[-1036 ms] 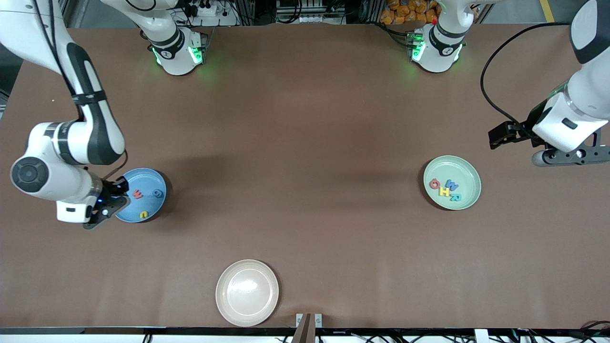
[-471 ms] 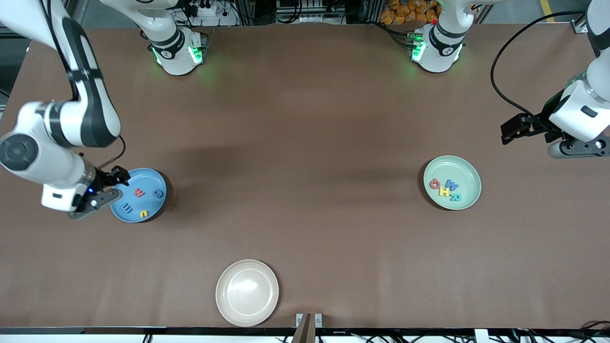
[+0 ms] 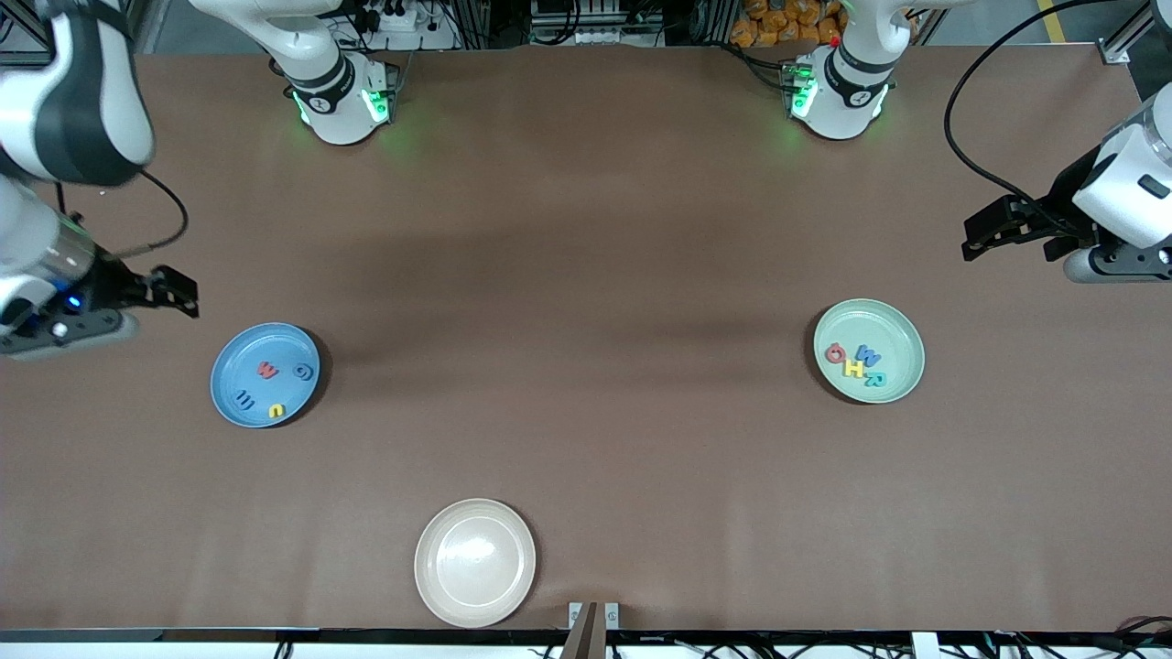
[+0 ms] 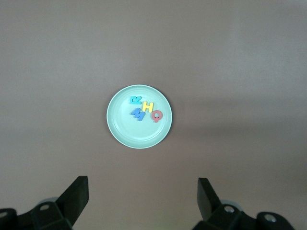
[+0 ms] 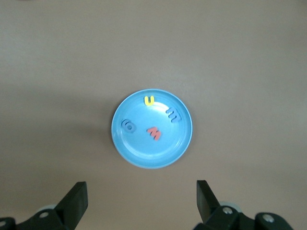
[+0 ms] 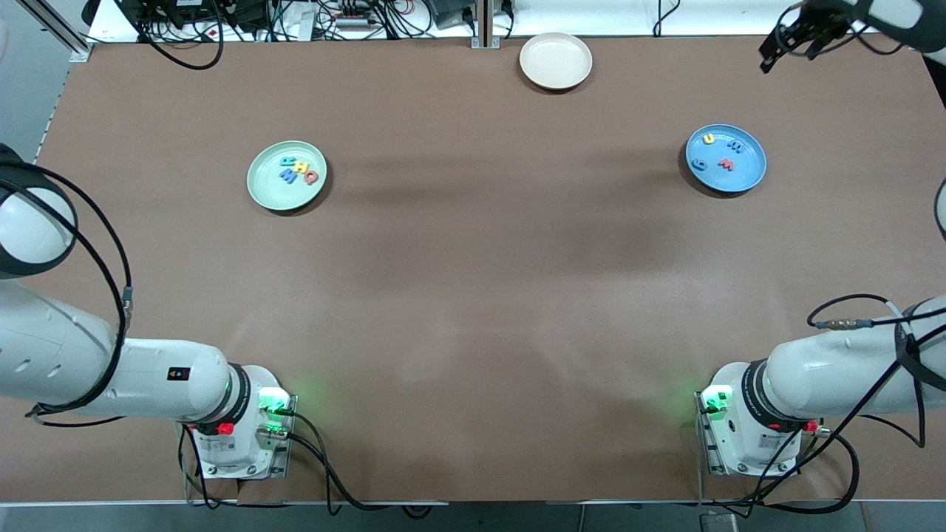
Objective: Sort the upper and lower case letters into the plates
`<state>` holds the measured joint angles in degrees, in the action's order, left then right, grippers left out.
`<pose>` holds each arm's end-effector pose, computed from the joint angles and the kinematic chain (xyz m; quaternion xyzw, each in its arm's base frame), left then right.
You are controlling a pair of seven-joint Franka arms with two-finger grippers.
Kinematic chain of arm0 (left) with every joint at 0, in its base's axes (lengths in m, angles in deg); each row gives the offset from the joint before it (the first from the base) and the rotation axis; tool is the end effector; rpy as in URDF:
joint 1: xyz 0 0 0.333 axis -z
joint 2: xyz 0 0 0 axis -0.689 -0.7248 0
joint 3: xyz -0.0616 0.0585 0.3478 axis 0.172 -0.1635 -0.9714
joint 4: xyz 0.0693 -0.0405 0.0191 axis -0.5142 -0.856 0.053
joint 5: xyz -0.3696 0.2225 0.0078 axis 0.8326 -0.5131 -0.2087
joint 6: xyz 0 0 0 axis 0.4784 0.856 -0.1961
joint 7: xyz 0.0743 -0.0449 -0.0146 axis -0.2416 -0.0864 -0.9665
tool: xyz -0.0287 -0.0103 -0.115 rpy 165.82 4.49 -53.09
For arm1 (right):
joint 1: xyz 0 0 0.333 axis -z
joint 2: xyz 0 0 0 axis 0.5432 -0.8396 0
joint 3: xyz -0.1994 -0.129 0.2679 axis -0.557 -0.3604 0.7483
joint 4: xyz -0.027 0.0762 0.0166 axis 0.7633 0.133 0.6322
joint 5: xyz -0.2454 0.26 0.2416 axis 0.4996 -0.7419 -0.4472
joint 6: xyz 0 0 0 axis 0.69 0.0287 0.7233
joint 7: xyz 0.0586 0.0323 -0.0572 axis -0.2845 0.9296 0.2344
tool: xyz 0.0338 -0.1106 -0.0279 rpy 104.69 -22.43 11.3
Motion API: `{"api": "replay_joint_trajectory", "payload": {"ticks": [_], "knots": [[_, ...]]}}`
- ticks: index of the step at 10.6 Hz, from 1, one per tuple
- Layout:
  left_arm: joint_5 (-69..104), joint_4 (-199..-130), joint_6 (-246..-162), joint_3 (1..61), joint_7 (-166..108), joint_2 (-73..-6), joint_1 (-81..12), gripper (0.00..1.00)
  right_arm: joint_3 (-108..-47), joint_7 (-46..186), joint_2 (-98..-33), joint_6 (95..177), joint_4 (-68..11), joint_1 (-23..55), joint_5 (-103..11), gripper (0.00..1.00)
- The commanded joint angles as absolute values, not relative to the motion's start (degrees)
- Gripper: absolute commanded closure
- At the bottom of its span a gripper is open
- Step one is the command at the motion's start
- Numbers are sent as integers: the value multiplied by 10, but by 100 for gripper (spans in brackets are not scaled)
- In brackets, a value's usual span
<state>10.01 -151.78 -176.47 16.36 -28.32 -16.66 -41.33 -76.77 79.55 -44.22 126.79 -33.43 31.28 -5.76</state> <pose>0.6070 -0.0626 0.6470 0.9998 0.0025 -0.0112 0.0139 0.6169 -0.0343 0.5321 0.9935 0.1099 -0.0008 0.0291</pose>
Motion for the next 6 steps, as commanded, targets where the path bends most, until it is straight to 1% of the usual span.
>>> {"api": "replay_joint_trajectory", "payload": {"ticks": [1, 3, 4, 6], "knots": [[114, -1516, -1754, 152, -276, -160, -405, 0, -774, 760, -440, 1161, -247, 300, -73, 0], [107, -1516, -1740, 151, -275, -159, -406, 0, -775, 756, -434, 1091, -187, 302, -98, 0], [107, -1516, -1738, 146, -274, -151, -406, 0, -774, 743, -428, 1078, -181, 301, -98, 0], [105, -1516, -1737, 145, -275, -143, -404, 0, -775, 736, -420, 1077, -180, 301, -98, 0]]}}
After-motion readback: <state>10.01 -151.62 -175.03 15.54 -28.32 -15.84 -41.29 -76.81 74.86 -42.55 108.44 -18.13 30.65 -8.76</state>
